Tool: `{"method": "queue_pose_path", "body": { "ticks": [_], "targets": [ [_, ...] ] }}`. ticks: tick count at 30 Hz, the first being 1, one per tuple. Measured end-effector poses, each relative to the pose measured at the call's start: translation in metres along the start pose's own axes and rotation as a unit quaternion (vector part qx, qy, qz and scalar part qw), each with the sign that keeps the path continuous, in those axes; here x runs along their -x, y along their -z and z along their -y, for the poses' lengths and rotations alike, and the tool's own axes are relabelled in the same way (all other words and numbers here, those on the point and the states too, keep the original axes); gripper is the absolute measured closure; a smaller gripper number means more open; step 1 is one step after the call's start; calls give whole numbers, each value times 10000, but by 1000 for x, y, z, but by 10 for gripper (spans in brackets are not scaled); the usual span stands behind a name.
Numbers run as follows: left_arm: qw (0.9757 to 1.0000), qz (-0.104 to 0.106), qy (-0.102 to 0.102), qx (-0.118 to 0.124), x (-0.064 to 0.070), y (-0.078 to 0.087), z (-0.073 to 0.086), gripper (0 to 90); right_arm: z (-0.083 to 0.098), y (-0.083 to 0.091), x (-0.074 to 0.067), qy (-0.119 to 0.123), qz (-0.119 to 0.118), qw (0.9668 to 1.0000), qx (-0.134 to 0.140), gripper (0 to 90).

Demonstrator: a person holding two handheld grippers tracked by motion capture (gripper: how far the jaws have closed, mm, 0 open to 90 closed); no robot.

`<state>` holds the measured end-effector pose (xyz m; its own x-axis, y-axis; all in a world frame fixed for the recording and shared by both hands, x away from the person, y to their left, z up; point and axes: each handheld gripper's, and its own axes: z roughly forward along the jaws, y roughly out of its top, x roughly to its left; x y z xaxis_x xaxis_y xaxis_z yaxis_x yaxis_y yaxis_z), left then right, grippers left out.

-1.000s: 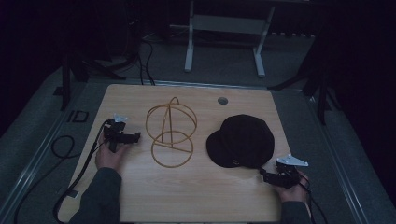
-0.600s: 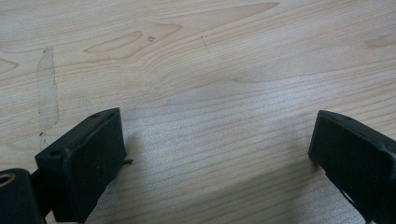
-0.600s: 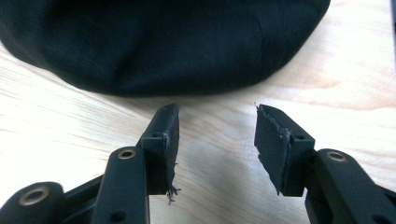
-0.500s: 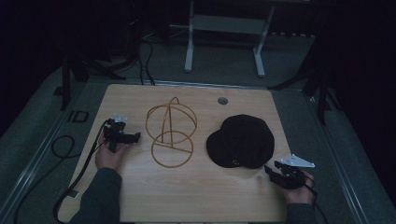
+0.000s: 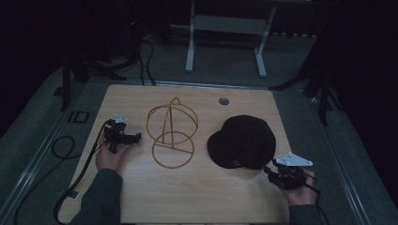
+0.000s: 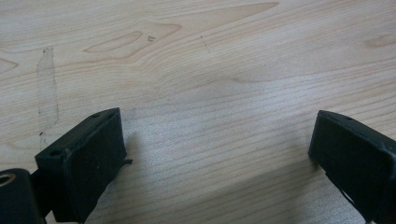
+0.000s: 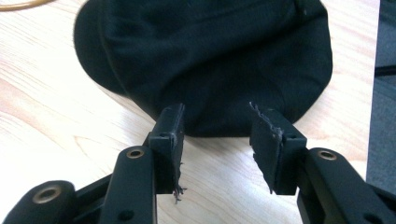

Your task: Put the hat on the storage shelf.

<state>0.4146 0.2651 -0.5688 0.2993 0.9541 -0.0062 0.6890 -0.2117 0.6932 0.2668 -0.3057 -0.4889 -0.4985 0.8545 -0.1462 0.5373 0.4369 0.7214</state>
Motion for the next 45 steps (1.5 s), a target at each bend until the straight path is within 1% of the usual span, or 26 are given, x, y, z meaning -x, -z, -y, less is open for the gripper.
{"method": "queue_pose_path", "body": {
  "ticks": [3, 6, 9, 11, 14, 17, 23, 33, 41, 45],
  "targets": [
    [10000, 0, 0, 0, 0, 0, 0, 32, -6, 3, -4, 77, -5, 10000, 4, 540],
    [10000, 0, 0, -1, 0, 0, 0, 32, -12, 5, -9, 205, 3, 9998, -11, 535],
    [10000, 0, 0, 1, 0, 0, 0, 32, -18, 5, -14, 271, -52, 9996, -56, 526],
    [10000, 0, 0, 0, 0, 0, 0, 32, -22, 4, -16, 297, -132, 9994, -118, 528],
    [10000, 0, 1, 1, 0, 0, 0, 33, -26, 3, -21, 379, -170, 9991, -125, 523],
    [10000, 0, -1, -1, 0, 0, 0, 32, -32, 3, -24, 407, -217, 9989, -127, 517],
    [10000, 1, -1, 0, 0, 0, 0, 33, -44, 0, -29, 469, -187, 9986, -178, 503],
    [10000, 1, 1, -1, 0, 0, 0, 32, -62, -7, -41, 729, -222, 9969, -183, 480],
    [10000, 1, 1, -1, 0, 0, 0, 32, -76, -15, -47, 739, -241, 9967, -251, 486],
    [10000, 2, 3, -1, 0, 0, 0, 32, -82, -18, -48, 818, -241, 9959, -302, 484]
  ]
}}
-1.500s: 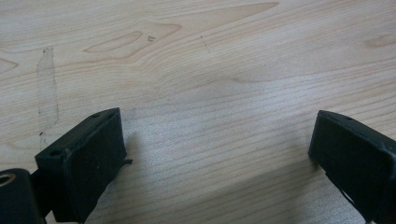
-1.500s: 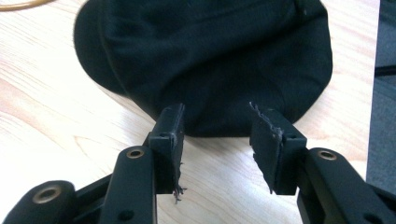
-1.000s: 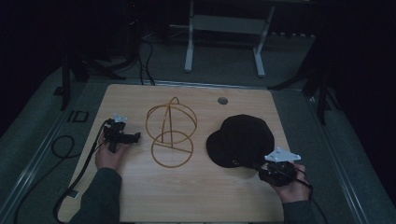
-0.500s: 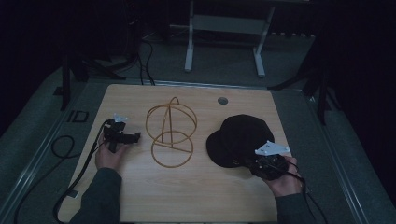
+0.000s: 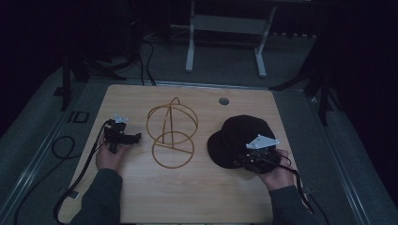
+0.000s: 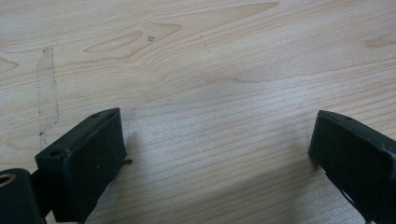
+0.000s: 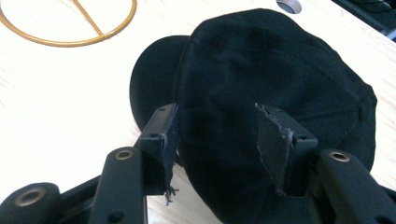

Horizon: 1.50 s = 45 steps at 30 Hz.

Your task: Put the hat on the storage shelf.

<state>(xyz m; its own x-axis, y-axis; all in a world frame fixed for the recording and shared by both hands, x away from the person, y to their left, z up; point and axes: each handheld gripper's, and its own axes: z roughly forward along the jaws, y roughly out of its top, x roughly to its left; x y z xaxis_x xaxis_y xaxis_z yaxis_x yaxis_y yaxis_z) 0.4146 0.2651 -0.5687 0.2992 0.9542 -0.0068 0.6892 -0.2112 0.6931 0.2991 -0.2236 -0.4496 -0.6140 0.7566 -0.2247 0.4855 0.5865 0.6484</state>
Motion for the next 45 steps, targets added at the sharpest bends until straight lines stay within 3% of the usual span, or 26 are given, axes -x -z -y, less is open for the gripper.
{"method": "queue_pose_path", "body": {
  "ticks": [14, 20, 36, 45],
  "targets": [
    [10000, 1, -4, -8, 0, 0, 0, 32, -38, -29, -1, 133, -290, 9987, -396, 441],
    [10000, 0, -4, -8, 0, 0, 0, 32, -50, -41, -2, 222, -190, 9980, -569, 434],
    [10000, 0, -4, -8, 0, 0, 0, 33, -73, -74, 4, -128, -380, 9939, -1029, 452],
    [10000, 0, -4, -7, 0, 0, 0, 33, -74, -94, 4, -202, -398, 9895, -1374, 383]
  ]
}}
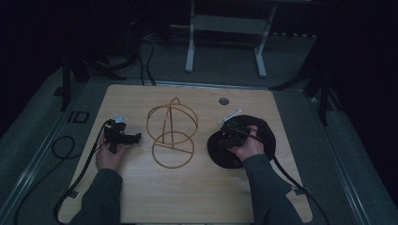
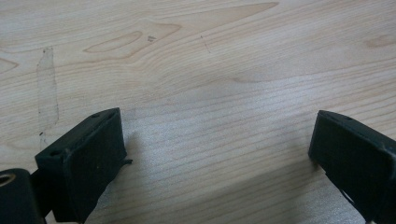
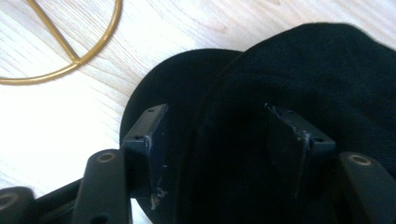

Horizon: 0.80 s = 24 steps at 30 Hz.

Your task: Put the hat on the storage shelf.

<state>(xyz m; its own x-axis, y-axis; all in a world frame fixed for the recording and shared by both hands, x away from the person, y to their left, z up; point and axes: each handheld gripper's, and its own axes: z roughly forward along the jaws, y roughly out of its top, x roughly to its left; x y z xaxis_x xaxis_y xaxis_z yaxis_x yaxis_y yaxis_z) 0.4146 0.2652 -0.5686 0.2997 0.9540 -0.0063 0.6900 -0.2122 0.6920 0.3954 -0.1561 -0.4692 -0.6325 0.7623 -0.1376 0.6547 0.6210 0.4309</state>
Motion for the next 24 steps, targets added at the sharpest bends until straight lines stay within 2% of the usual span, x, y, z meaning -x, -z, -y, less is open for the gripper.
{"method": "queue_pose_path", "body": {
  "ticks": [8, 13, 18, 22, 24],
  "targets": [
    [10000, 0, -1, -1, 0, 0, 0, 32, 0, -16, 7, -327, -212, 9988, -311, 432],
    [10000, 1, 2, 1, 0, 0, 0, 33, 2, -29, 9, -468, -427, 9957, -682, 413],
    [10000, 0, -2, -2, 0, 0, 0, 33, 1, -30, 12, -584, -586, 9938, -748, 443],
    [10000, 1, 1, 0, 0, 0, 0, 33, 0, -32, 16, -758, -820, 9905, -805, 498],
    [10000, 1, 0, -2, 0, 0, 0, 32, 1, -33, 19, -893, -941, 9888, -743, 533]
  ]
}}
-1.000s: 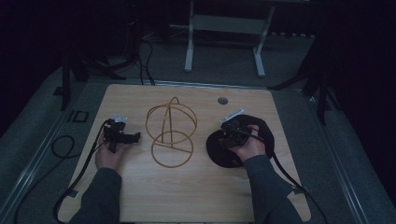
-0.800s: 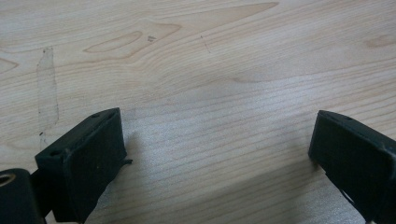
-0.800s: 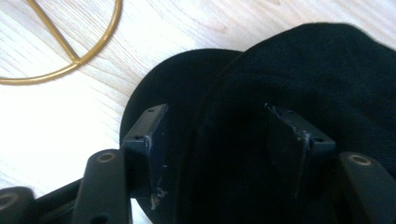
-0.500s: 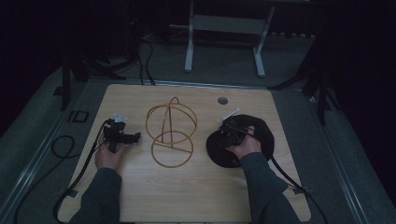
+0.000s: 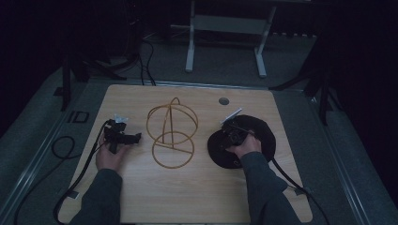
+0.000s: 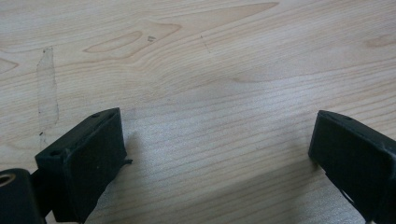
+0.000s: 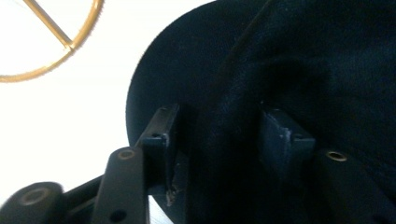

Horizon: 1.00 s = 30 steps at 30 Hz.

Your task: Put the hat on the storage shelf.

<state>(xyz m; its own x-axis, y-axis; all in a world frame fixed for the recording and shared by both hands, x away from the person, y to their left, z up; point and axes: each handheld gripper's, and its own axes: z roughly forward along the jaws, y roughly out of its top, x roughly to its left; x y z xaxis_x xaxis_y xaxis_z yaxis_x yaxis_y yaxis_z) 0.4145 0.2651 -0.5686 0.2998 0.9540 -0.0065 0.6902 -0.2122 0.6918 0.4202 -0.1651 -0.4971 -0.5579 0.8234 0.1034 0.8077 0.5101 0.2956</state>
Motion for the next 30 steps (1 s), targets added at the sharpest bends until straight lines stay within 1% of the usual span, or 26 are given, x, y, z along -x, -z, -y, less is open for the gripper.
{"method": "queue_pose_path", "body": {
  "ticks": [1, 3, 4, 6, 8, 12, 16, 18, 21, 22, 23, 24, 25, 27, 30],
  "targets": [
    [10000, 1, -1, 0, 0, 0, 0, 32, 2, -1, 3, -68, -152, 9999, 43, 554],
    [10000, 0, -1, 1, 0, 0, 0, 33, 4, -1, 9, -187, -361, 9991, 108, 583],
    [10000, 0, -1, 1, 0, 0, 0, 32, 4, -1, 9, -187, -361, 9991, 108, 583],
    [10000, 0, -1, 1, 0, 0, 0, 33, 6, -2, 12, -213, -554, 9981, 165, 641],
    [10000, 0, -1, 1, 0, 0, 0, 32, 5, -1, 12, -168, -575, 9981, 155, 670],
    [10000, -1, -2, 1, 0, 0, 0, 32, 3, 1, 8, -60, -483, 9988, 100, 734],
    [10000, -1, -1, -1, 0, 0, 0, 32, 3, 4, 4, 155, -327, 9993, 117, 766],
    [10000, -1, -1, 0, 0, 0, 0, 32, 4, 5, 2, 261, -310, 9991, 120, 787],
    [10000, -1, -2, -1, 0, 0, 0, 33, 5, 8, -3, 445, -210, 9988, 66, 805],
    [10000, -1, -2, -1, 0, 0, 0, 32, 5, 8, -3, 445, -210, 9988, 66, 805],
    [10000, 0, -1, 0, 0, 0, 0, 32, 5, 9, -4, 539, -152, 9984, 46, 807],
    [10000, 0, 1, 1, 0, 0, 0, 32, 6, 10, -7, 686, -92, 9976, 56, 809],
    [10000, 0, -1, 0, 0, 0, 0, 32, 6, 11, -7, 760, -107, 9970, 41, 809],
    [10000, -1, -1, 1, 0, 0, 0, 32, 7, 12, -8, 856, -80, 9963, -16, 808],
    [10000, -1, 0, 1, 0, 0, 0, 32, 7, 16, -9, 910, -95, 9958, 53, 806]
  ]
}}
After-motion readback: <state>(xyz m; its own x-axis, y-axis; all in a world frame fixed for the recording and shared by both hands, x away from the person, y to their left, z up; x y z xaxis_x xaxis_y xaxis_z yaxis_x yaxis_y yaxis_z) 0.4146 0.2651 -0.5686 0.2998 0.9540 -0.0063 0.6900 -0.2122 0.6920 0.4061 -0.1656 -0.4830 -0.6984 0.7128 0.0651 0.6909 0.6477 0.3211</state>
